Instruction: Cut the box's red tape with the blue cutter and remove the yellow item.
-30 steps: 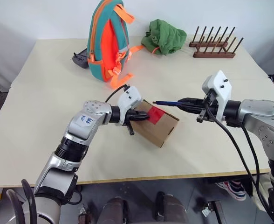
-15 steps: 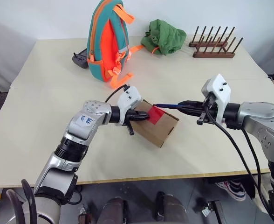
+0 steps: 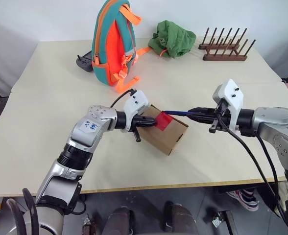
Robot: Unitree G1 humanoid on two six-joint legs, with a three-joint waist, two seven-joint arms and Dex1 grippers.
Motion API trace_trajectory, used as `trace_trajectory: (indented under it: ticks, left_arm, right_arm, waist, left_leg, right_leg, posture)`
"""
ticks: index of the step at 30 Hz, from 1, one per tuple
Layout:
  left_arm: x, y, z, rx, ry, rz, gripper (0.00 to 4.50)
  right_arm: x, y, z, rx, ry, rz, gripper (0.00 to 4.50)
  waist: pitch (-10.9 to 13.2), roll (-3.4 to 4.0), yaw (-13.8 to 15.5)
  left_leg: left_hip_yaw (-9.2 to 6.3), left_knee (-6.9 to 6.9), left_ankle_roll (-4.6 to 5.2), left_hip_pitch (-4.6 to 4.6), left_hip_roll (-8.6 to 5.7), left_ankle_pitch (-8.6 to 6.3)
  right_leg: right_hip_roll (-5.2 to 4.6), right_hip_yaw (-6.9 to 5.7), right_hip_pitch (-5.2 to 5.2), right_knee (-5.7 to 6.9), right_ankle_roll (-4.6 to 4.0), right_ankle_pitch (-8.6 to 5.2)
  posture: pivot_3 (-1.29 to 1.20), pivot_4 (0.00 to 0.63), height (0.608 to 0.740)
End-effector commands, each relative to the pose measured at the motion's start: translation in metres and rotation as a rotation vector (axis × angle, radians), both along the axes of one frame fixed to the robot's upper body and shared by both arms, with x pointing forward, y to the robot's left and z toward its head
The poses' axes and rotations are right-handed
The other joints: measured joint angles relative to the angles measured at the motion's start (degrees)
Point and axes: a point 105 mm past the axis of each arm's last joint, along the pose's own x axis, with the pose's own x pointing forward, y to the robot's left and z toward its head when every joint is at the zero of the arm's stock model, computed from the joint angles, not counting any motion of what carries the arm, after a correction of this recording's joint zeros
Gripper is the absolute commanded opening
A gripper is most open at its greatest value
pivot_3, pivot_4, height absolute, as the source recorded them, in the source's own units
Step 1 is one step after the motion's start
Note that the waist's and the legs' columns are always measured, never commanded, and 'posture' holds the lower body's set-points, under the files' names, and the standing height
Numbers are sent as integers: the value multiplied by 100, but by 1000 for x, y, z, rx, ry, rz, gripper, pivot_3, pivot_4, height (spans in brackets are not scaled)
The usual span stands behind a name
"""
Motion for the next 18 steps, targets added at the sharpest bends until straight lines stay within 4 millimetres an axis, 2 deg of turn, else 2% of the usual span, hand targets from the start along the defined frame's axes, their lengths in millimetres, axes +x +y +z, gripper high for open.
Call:
trace_trajectory:
  ticks: [1, 18]
  left_arm:
    - [1, 0, 2, 6, -17, 7, 24]
    - [2, 0, 2, 2, -14, 13, 24]
  right_arm:
    - [-5, -3, 3, -29, -1, 9, 182]
    - [-17, -20, 1, -94, 54, -31, 182]
  waist:
    - [0, 0, 3]
    - [0, 0, 11]
  left_leg:
    - [0, 0, 0, 0, 0, 0]
    - [-3, 2, 1, 1, 0, 0]
  right_leg:
    - [0, 0, 0, 0, 0, 0]
    - [0, 0, 5, -2, 0, 0]
  posture:
    - [0, 150, 740]
    - [0, 150, 740]
